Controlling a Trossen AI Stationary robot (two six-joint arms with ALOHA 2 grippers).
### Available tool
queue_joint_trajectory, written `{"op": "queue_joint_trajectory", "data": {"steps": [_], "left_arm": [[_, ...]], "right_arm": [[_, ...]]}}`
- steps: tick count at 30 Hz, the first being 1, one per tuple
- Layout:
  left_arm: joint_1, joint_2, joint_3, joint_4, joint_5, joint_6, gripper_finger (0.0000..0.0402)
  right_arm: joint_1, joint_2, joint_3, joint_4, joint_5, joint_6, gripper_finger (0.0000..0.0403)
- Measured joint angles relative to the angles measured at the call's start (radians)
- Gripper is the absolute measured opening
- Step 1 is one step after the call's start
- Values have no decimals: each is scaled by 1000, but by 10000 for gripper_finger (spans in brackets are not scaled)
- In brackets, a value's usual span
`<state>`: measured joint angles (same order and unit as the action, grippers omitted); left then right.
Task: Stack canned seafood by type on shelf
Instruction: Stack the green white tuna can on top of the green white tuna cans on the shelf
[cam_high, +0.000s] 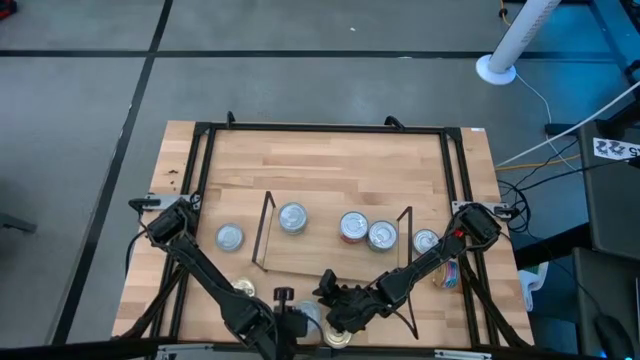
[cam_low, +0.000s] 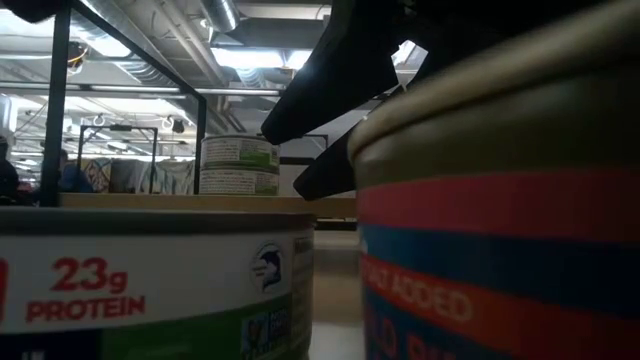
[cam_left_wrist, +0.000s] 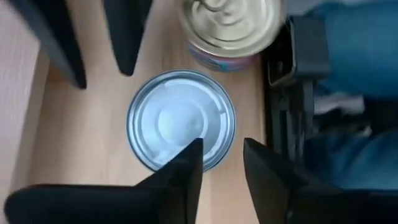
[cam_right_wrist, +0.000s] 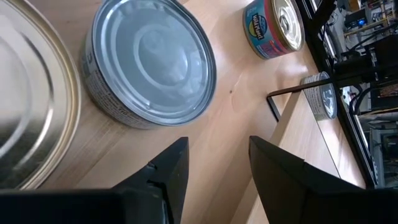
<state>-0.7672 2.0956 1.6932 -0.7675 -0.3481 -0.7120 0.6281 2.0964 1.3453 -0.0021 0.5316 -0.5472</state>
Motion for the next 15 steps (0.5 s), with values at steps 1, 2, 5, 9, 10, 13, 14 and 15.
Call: {"op": "queue_joint_trajectory", "data": {"steps": [1,2,5,9,10,13,14,15], "left_arm": [[-2,0,0,0,0,38,114],[-4,0,0,0,0,71,117],[-5,0,0,-1,0,126,119],[-5,7,0,1,-1,157,113],[-6,13,0,2,-1,162,112],[-7,44,0,-1,11,167,108],[-7,54,0,-2,11,168,107],[-7,59,0,-1,10,169,106]], "right_arm": [[0,0,0,0,0,0,168],[0,0,0,0,0,0,168],[0,0,0,0,0,0,168],[0,0,0,0,0,-1,168],[0,0,0,0,0,-1,168],[0,0,0,0,0,-1,168],[0,0,0,0,0,-1,168],[0,0,0,0,0,-1,168]]}}
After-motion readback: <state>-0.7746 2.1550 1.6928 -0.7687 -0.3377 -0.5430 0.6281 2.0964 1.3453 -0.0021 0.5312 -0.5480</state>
